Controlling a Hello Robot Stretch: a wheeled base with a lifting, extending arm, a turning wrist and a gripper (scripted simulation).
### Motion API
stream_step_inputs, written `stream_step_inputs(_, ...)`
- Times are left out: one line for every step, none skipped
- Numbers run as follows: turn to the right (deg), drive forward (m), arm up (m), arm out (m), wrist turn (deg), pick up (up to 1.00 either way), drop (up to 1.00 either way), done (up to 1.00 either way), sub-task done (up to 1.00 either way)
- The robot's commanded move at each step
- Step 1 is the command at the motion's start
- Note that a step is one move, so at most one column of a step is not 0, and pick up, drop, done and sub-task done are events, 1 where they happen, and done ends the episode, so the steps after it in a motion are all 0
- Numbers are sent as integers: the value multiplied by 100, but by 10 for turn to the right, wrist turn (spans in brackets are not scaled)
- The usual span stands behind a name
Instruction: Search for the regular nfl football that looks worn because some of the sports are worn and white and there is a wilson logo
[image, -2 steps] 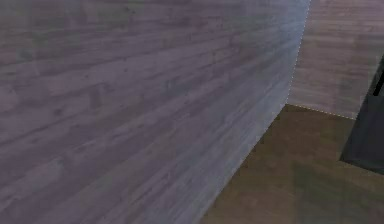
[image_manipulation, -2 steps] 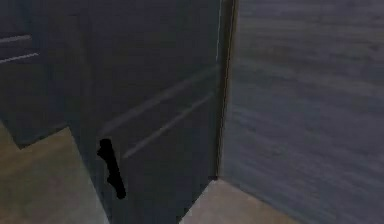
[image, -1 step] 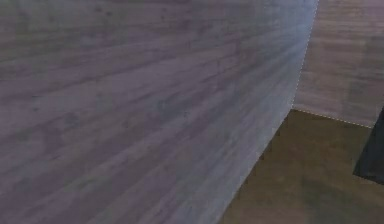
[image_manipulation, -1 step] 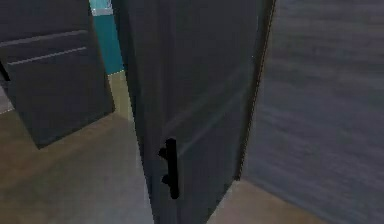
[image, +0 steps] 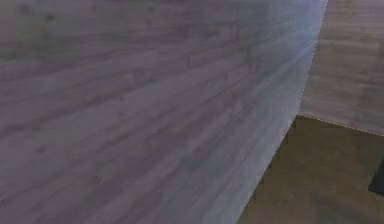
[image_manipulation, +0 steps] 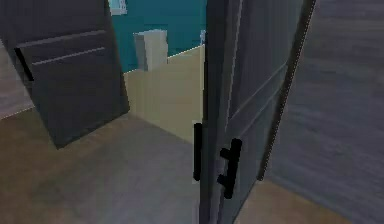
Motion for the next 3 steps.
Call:
stream_step_inputs(450, 0, 0, 0, 0, 0, 0, 0, 0)
stream_step_inputs(150, 0, 0, 0, 0, 0, 0, 0, 0)
stream_step_inputs(30, 0, 0, 0, 0, 0, 0, 0, 0)
